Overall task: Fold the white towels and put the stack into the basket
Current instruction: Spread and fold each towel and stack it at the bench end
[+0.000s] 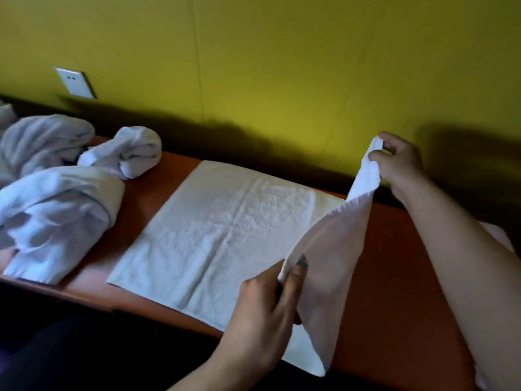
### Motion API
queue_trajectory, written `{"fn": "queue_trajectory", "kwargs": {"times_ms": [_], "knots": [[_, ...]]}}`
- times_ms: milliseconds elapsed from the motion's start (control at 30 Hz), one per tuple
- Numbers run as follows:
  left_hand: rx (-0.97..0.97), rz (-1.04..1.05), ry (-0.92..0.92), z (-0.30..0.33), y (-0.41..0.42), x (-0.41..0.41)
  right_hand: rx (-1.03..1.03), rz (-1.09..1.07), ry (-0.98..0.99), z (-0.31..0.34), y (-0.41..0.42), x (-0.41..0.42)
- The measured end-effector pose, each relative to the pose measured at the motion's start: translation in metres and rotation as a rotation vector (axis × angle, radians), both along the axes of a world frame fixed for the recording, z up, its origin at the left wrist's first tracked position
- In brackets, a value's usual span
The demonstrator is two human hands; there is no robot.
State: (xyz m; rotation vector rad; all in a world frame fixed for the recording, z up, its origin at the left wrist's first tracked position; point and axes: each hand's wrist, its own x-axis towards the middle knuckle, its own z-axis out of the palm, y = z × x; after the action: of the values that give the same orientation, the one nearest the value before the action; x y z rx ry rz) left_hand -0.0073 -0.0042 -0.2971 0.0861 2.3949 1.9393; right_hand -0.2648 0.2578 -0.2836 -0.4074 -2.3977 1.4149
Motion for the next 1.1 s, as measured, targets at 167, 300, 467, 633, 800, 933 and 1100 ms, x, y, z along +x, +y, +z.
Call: {"fn": "queue_trajectory", "kwargs": {"times_ms": [167, 300, 467, 633, 800, 933, 1100], "knots": [[-0.026, 0.163, -0.037, -0.012, -0.068, -0.015, 0.03, 0.116, -0.013, 0.005, -0.101, -0.032], [-0.031, 0.246, -0.071, -0.02, -0.125, -0.025, 0.055, 0.175, -0.018, -0.001, -0.178, -0.057], [-0.073, 0.358, -0.107, -0.032, -0.188, -0.036, 0.099, 0.278, -0.109, -0.016, -0.262, -0.079], [-0.174, 0.401, -0.185, -0.052, -0.236, -0.04, 0.143, 0.357, -0.177, -0.041, -0.324, -0.097], [-0.49, 0.346, -0.29, -0.083, -0.275, -0.05, 0.239, 0.437, -0.27, -0.063, -0.357, -0.094], [-0.69, 0.323, -0.343, -0.113, -0.285, -0.063, 0.226, 0.438, -0.265, -0.073, -0.354, -0.068], [-0.796, 0.325, -0.256, -0.123, -0.281, -0.066, 0.32, 0.383, -0.239, -0.092, -0.306, 0.015]]}}
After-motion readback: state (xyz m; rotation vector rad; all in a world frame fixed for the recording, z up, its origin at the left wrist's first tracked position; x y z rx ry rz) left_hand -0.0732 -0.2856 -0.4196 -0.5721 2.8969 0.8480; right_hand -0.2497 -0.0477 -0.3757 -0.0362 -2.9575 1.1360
